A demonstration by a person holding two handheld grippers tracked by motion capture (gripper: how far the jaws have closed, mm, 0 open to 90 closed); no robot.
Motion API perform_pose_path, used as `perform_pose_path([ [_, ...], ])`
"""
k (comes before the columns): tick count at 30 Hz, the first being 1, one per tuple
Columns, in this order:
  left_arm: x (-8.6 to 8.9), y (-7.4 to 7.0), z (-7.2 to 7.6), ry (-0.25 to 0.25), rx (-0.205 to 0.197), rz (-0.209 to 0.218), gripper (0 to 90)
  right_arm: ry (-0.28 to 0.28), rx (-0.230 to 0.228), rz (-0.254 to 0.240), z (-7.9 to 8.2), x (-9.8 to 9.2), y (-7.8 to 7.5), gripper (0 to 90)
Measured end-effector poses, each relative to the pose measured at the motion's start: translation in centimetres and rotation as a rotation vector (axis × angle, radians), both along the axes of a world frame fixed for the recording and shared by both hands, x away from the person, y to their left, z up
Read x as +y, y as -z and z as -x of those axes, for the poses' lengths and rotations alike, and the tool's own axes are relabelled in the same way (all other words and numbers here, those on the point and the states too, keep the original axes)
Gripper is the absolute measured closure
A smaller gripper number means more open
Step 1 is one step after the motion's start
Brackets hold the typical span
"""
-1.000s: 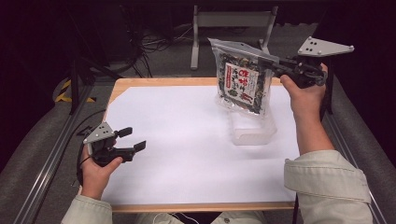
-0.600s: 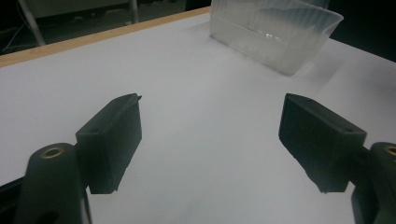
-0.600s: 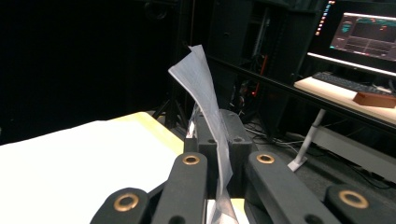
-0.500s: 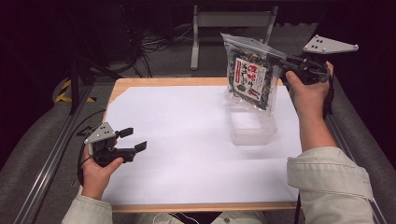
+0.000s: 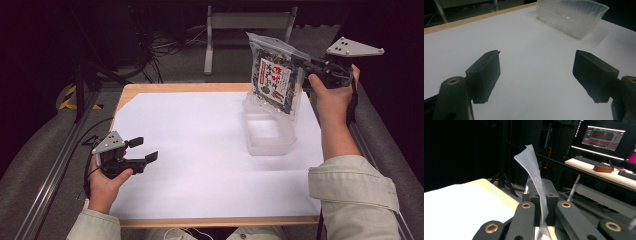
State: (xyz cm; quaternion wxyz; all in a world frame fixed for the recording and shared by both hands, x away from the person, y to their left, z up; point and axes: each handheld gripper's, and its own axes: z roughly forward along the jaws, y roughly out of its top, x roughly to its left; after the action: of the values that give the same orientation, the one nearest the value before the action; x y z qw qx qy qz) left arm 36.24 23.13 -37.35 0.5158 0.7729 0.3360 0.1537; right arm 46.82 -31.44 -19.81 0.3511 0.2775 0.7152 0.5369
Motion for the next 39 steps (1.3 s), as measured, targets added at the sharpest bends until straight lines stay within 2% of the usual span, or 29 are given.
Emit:
perform_pose_path([
  [8, 0.0, 0.0, 0.0, 0.003, -0.001, -0.001, 24.9, 0.036, -0.005, 0.003, -0.7, -0.1, 0.6, 87.3],
  [16, 0.1, 0.0, 0.0, 0.0, -0.001, 0.0, 25.1, 0.006, 0.016, 0.009, -0.7, 0.1, 2.2, 87.2],
  [23, -0.2, 0.0, 0.0, 0.002, 0.0, 0.001, 24.7, -0.01, 0.034, -0.021, -0.3, -0.9, 3.8, 87.1],
  [28, -0.2, 0.0, 0.0, 0.006, -0.001, -0.009, 24.6, -0.007, 0.051, -0.002, -0.1, -1.1, 4.9, 87.0],
  [30, -0.2, 0.0, 0.0, 0.006, 0.0, -0.009, 24.7, -0.012, 0.057, -0.01, -0.1, -1.2, 5.3, 87.1],
  [34, -0.2, 0.1, 0.0, 0.004, 0.002, -0.004, 24.6, -0.018, 0.05, -0.032, 0.0, -1.3, 5.8, 87.0],
  [39, -0.2, 0.1, 0.0, 0.0, 0.005, 0.006, 24.6, -0.021, 0.054, -0.022, 0.1, -1.0, 6.3, 86.9],
])
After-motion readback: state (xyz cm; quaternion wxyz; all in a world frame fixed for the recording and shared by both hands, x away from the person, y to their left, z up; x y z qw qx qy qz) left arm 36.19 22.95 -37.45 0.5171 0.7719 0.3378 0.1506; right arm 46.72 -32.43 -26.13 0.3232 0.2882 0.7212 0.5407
